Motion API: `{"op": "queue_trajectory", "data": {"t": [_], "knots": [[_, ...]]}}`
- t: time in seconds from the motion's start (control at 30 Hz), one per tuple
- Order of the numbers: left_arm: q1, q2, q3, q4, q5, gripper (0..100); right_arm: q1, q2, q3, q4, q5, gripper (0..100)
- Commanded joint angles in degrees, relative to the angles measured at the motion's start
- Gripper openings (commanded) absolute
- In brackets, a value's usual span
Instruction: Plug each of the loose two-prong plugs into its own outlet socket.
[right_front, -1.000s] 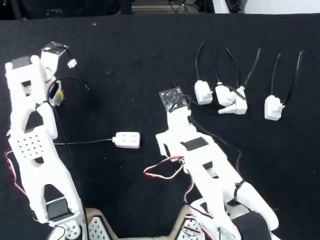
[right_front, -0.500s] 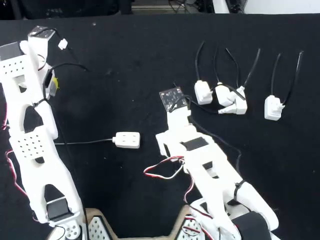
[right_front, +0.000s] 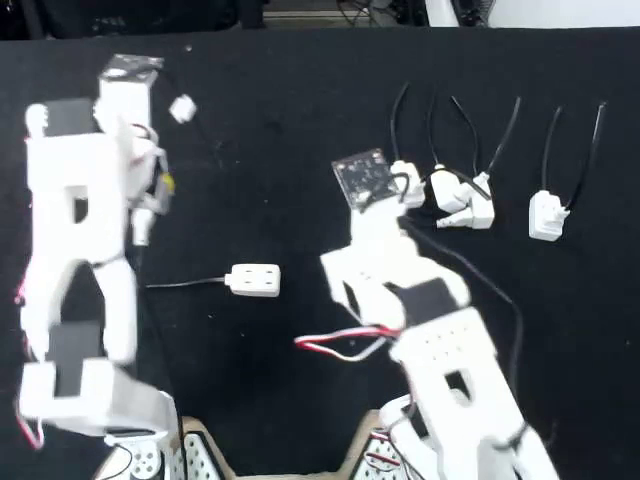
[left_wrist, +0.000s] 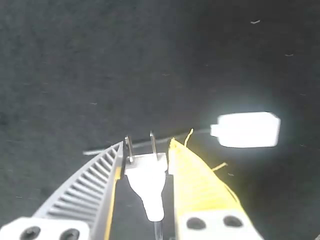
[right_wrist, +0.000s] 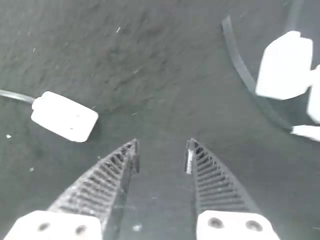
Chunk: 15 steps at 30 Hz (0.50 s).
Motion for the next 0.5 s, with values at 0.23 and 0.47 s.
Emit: {"op": "queue_trajectory", "data": {"t": [0.23, 0.47], "knots": [[28.26, -22.24, 38.29, -31.30, 16.62, 3, 31.65, -18.95, -5.58, 8.97, 15.47, 13.8], [39.52, -22.15, 50.15, -56.00, 20.84, 3, 41.32, -19.03, -1.27, 3.43, 16.44, 13.8]]}}
